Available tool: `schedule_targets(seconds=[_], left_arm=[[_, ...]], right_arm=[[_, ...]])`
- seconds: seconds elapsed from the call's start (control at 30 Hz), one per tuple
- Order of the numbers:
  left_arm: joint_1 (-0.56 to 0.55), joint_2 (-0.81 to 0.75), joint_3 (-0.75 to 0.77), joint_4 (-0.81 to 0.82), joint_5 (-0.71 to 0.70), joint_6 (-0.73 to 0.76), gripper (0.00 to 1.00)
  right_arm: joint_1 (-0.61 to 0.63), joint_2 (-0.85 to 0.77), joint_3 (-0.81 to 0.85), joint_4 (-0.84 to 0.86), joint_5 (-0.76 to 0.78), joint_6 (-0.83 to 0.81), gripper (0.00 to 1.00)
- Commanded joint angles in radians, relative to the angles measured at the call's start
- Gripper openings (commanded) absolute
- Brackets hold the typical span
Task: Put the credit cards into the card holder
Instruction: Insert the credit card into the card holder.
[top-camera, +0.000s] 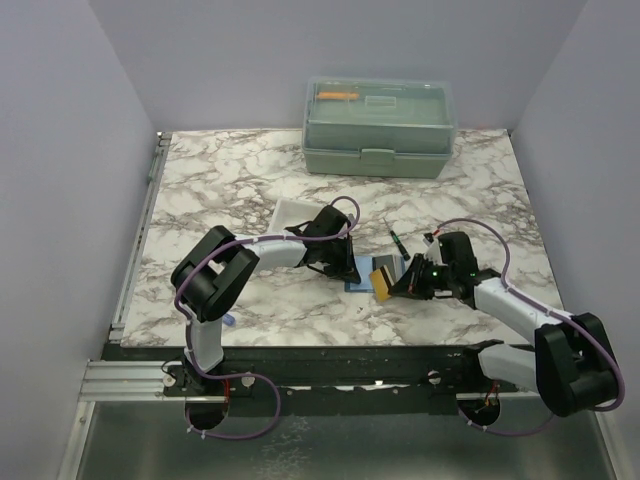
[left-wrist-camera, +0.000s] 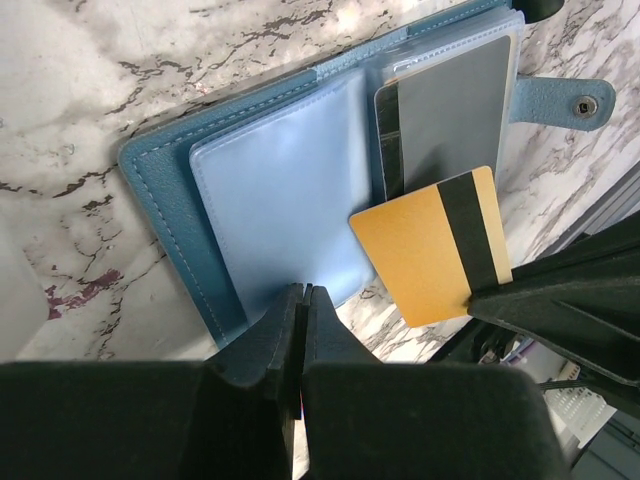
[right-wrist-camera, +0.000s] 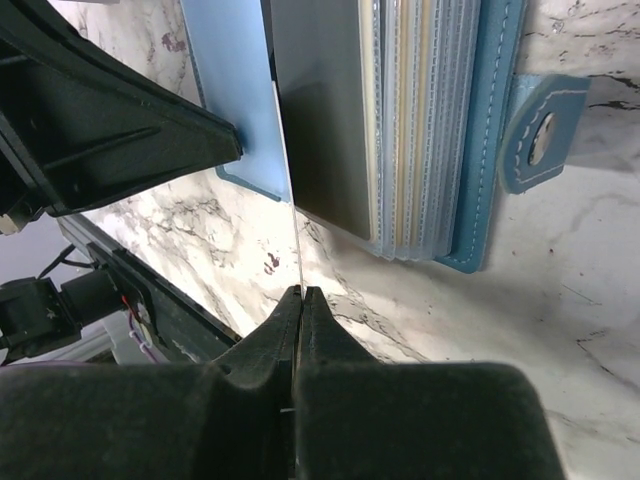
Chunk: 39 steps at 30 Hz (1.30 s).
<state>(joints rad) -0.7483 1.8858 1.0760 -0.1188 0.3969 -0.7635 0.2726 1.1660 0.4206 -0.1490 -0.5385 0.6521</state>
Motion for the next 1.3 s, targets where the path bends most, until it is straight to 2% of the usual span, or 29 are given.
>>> schedule_targets(seconds=[0.0,0.37,0.5,0.67,0.97,1.27], left_arm=[[-0.003,0.01,-0.023,-0.056,-0.066,0.029,0.0],[-0.004,0.001,-0.036,-0.056,-0.067,0.03,0.0],[-0.003,-0.004,-0.037,-0.057,-0.067,0.031,0.0],[-0.004,-0.008,-0.035,-0.059,-0.069,0.037,0.0],[-0.003,0.001,-0.02,-0.062,-0.061,0.043,0.0],[-0.004,-0.011,-0.027,-0.065,-0.063,0.039,0.0]], right_arm=[[-0.007,0.041,0.03,0.029,0.02,-0.032,0.0],[-0.007,0.111,0.048,0.167,0.016,-0.032,0.0],[-0.007,0.114,0.106,0.025,0.102,-0.036,0.0],[-0.008,0.045,0.125,-0.111,0.11,-0.042,0.0],[-0.006,0.096,0.114,-0.091,0.021,-0.071,0.0],[0.014,0.186,0.172,-0.074,0.076,-0.07,0.0]])
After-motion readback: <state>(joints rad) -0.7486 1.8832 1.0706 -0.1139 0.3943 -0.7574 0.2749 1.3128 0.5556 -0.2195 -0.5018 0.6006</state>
